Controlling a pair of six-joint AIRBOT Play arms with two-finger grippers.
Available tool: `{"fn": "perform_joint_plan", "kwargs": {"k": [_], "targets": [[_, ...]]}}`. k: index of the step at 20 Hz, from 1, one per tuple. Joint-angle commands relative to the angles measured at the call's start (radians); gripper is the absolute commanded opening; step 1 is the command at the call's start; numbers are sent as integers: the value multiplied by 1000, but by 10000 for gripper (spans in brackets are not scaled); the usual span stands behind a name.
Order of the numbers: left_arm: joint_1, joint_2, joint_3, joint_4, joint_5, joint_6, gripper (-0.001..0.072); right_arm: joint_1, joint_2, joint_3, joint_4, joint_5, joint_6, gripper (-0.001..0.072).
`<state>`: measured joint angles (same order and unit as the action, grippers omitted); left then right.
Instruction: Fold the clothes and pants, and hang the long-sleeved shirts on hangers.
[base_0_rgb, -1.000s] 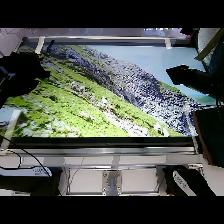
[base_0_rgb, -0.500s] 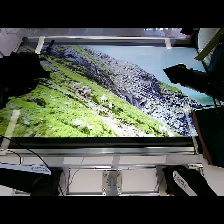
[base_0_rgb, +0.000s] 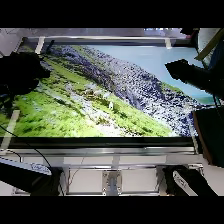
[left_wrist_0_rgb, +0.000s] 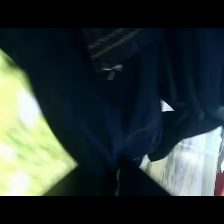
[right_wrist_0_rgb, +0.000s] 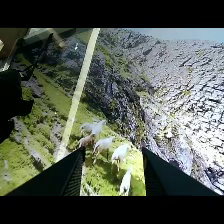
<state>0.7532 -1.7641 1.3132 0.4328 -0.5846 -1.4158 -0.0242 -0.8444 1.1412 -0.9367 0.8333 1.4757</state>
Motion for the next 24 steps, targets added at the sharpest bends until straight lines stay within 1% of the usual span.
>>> {"fn": "perform_joint_plan", "kwargs": {"k": [1,3,4,6,8,9,10,11,12,13,15,17,19,21,22,24], "targets": [[-18,21,-1,-103,-55,155,13,-1,3,21,-19,-10,0,404],[1,113,-1,-90,-156,248,12,-1,3,97,-95,43,-1,405],[11,181,-1,-82,-232,293,12,-1,3,158,-158,100,-1,404],[16,336,-1,-69,-384,334,12,-1,3,296,-324,249,-3,404],[-21,495,-1,-31,-509,336,12,-1,7,419,-513,399,-3,403],[-63,570,-2,17,-562,330,12,-1,13,468,-609,464,-4,404],[-117,634,-3,73,-595,310,12,-1,20,507,-703,517,-6,403],[-183,692,-6,127,-607,256,12,-1,26,534,-783,553,-32,404],[-265,746,-18,160,-604,208,12,-1,32,554,-862,575,-68,403],[-354,787,-34,167,-601,180,13,-1,37,562,-925,579,-91,404],[-543,822,-68,167,-584,145,13,-1,41,562,-1021,576,-110,404],[-766,815,-131,190,-518,105,12,-1,29,562,-1035,576,-110,404],[-976,784,-224,270,-410,45,12,-1,5,555,-1028,578,-109,404],[-1140,720,-307,355,-329,-61,13,-1,-30,534,-1026,588,-109,404],[-1201,679,-335,354,-301,-92,13,-1,-49,514,-1022,593,-107,404],[-1328,576,-351,345,-260,-104,14,-1,-85,450,-1011,590,-101,404]]}}
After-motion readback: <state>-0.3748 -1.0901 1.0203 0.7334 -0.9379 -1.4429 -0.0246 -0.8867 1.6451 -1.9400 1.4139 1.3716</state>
